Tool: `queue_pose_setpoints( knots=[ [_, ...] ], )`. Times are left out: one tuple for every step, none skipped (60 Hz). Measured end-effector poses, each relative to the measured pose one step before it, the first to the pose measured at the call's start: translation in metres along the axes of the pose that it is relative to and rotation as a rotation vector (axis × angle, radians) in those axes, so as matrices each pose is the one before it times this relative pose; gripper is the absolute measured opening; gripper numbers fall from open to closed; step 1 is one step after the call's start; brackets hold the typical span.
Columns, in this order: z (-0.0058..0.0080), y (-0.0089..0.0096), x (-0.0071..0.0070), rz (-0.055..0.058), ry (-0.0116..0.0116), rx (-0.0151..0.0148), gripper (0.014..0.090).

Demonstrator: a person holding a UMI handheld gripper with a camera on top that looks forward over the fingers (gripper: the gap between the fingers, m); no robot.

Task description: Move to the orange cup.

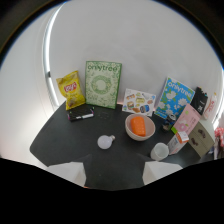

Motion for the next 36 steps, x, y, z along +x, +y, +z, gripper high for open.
queue_pose_setpoints(
  knots=[
    [0.00043,0.00372,0.00596,-0.0038,0.01128,-0.00709,0.0857],
    [0.00073,0.00334,0.00569,-0.0016,0.01042,-0.00729,0.0856],
    [0.00096,0.00285,0.00526,0.0003,0.00967,-0.00635,0.0855],
    [0.00096,0.00250,0.00539,0.0013,0.00977,-0.00538,0.0857],
    [0.00111,0.00210,0.00562,0.0030,0.01027,-0.00437,0.0857],
    [0.00153,0.00157,0.00585,0.0047,0.01123,-0.00296,0.0857],
    [0.00194,0.00142,0.00612,0.0057,0.01154,-0.00290,0.0860],
    [0.00218,0.00113,0.00580,0.0067,0.01148,-0.00369,0.0858],
    [0.00252,0.00064,0.00554,0.0066,0.01062,-0.00374,0.0857],
    [0.00280,-0.00011,0.00518,0.0064,0.00991,-0.00373,0.0857],
    [0.00300,-0.00064,0.00535,0.0060,0.00985,-0.00213,0.0857],
    [0.00306,-0.00182,0.00493,0.0055,0.00987,-0.00020,0.0863],
    [0.00321,-0.00248,0.00489,0.0057,0.00894,0.00193,0.0862],
    [0.00337,-0.00304,0.00444,0.0055,0.00773,0.00381,0.0861],
    [0.00382,-0.00358,0.00400,0.0045,0.00592,0.00453,0.0860],
    [0.00412,-0.00399,0.00359,0.0027,0.00433,0.00559,0.0863],
    [0.00448,-0.00462,0.00328,0.0012,0.00353,0.00739,0.0861],
    [0.00474,-0.00492,0.00287,0.0001,0.00284,0.00842,0.0862],
    [0.00503,-0.00496,0.00287,-0.0004,0.00224,0.00920,0.0862],
    [0.00550,-0.00494,0.00282,-0.0009,0.00213,0.00909,0.0862],
    [0.00577,-0.00462,0.00267,-0.0014,0.00166,0.00821,0.0865],
    [0.00619,-0.00445,0.00231,-0.0025,0.00147,0.00763,0.0862],
    [0.00641,-0.00415,0.00185,-0.0023,0.00010,0.00673,0.0861],
    [0.00632,-0.00354,0.00156,-0.0016,-0.00150,0.00651,0.0862],
    [0.00650,-0.00346,0.00118,-0.0003,-0.00252,0.00546,0.0861],
    [0.00662,-0.00297,0.00085,0.0004,-0.00331,0.00393,0.0861],
    [0.00667,-0.00256,0.00079,-0.0001,-0.00311,0.00169,0.0861],
    [0.00613,-0.00251,0.00148,-0.0005,-0.00559,-0.00292,0.0856],
    [0.00626,-0.00159,0.00041,-0.0006,-0.00394,-0.00061,0.0858],
    [0.00617,-0.00147,-0.00021,0.0002,-0.00459,-0.00044,0.0858],
    [0.00571,-0.00125,-0.00063,0.0011,-0.00611,-0.00071,0.0857],
    [0.00635,-0.00051,-0.00187,0.0014,-0.00468,0.00093,0.0857],
    [0.00547,-0.00053,-0.00103,0.0030,-0.00767,-0.00369,0.0858],
    [0.00472,-0.00047,-0.00036,0.0040,-0.01050,-0.00723,0.0857],
    [0.00608,0.00066,-0.00166,0.0032,-0.00529,-0.00163,0.0858],
    [0.00508,0.00051,-0.00062,0.0043,-0.00626,-0.00592,0.0854]
  ],
)
